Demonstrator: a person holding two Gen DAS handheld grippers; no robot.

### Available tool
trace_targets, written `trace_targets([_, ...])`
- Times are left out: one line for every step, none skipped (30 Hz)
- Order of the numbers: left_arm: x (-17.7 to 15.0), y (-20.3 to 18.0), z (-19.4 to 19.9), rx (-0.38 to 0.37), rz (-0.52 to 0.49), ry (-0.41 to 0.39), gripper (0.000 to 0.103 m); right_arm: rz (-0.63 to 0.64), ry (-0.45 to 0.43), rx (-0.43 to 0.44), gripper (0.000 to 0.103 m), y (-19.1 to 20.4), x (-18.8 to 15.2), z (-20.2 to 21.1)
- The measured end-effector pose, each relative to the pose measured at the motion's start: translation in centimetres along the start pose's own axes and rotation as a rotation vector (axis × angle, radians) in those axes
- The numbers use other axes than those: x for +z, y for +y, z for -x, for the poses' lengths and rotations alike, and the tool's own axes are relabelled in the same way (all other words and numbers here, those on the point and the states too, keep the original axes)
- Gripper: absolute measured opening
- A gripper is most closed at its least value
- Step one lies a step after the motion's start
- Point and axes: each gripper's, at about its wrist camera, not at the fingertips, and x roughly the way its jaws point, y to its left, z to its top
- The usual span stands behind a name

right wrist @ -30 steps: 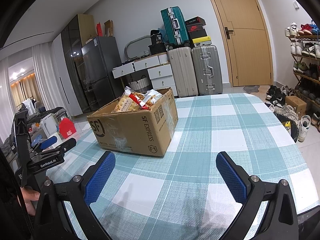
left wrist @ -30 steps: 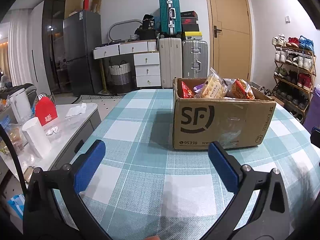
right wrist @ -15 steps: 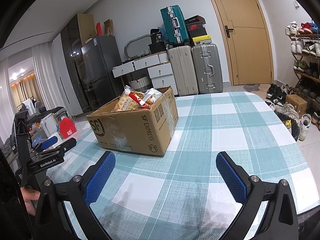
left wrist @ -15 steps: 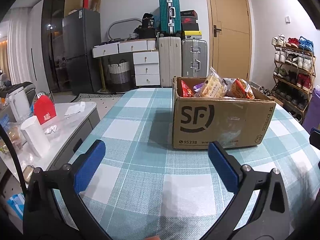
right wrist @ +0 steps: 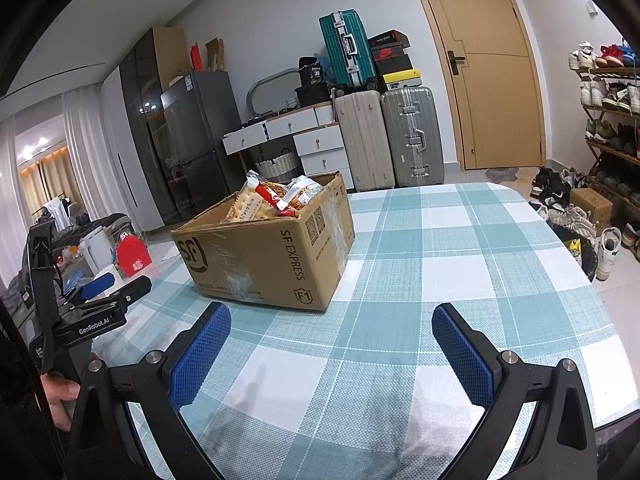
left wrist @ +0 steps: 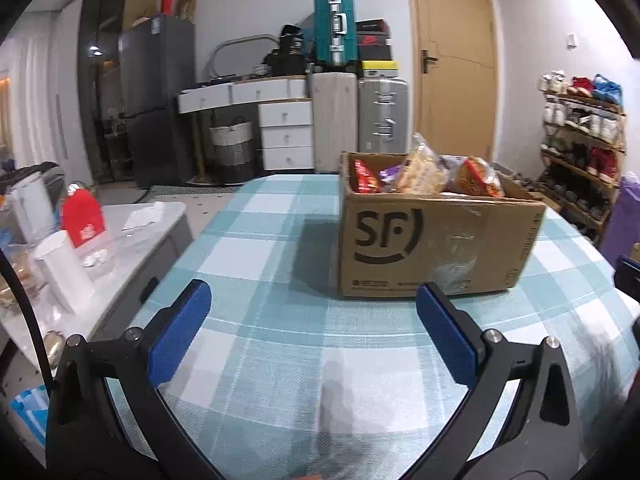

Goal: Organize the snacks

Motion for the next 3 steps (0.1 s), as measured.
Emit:
trace_targets([-0.01, 0.03, -0.07, -0.001, 0.003, 0.003, 0.102, 0.000, -0.001, -0.001, 0.102, 0.00, 0.00, 0.01])
trace_targets([0.03, 0.04, -0.19, -0.002, 0.006, 0.009, 0.102, -0.001, -0.001, -0.002, 0.102, -0.08, -0.05, 0.08])
trace_targets([0.04, 0.11, -0.38, -0.006, 0.010, 0.018, 0.102, -0.001, -0.001, -0.003, 0.102, -0.09, -0.07, 0.10])
